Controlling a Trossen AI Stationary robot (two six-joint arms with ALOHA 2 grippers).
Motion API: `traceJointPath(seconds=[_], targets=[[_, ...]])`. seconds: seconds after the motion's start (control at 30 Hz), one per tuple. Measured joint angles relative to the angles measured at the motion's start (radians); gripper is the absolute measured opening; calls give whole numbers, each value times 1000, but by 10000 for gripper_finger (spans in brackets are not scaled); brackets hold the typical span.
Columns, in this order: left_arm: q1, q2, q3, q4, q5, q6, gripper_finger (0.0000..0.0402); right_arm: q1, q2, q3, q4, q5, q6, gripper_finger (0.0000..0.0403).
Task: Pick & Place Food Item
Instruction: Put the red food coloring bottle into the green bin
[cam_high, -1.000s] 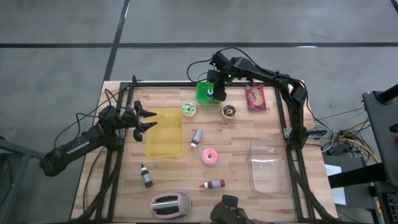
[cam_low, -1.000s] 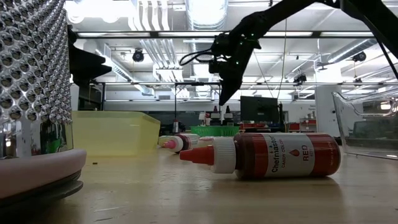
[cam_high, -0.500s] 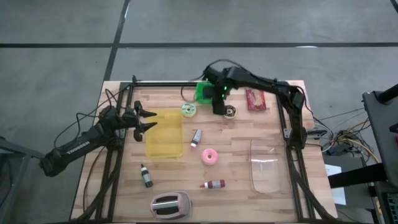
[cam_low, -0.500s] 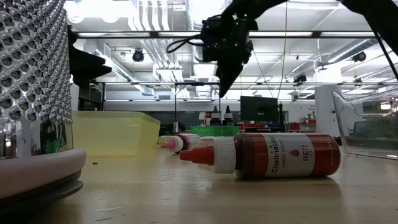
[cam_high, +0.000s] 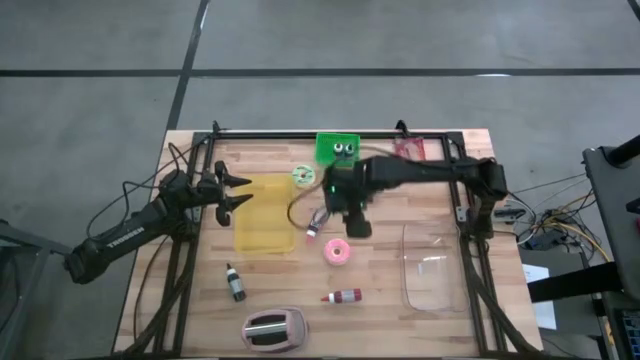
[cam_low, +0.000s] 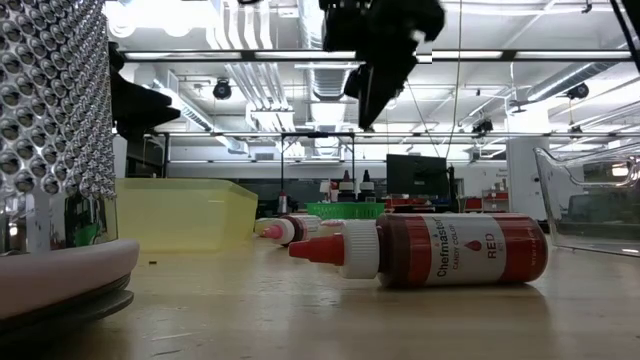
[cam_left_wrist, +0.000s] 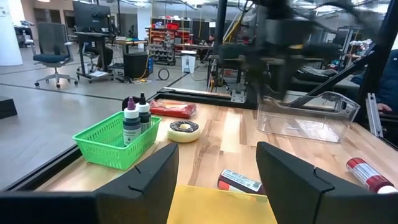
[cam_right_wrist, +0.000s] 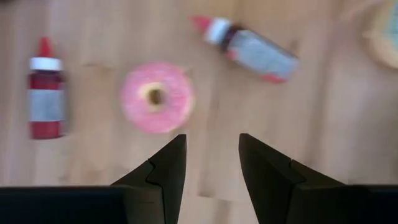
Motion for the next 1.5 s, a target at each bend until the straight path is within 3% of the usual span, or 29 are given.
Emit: traceJointPath(seconds=[0.27, 0.53, 0.83, 1.13, 1.5], targets=[[0, 7, -21, -5, -43, -7, 223, 239, 0, -59, 132, 0, 191, 141], [0, 14, -21, 20, -67, -10, 223, 382, 1, -110, 327, 53, 302, 141], [0, 15, -21, 31, -71, -26, 223, 426, 10, -214, 482, 55, 300, 141], [0, 16, -21, 31, -74, -41, 223, 433, 14, -225, 491, 52, 309, 143], [0, 22, -21, 38, -93, -45, 223, 428, 182, -116, 415, -1, 254, 224]])
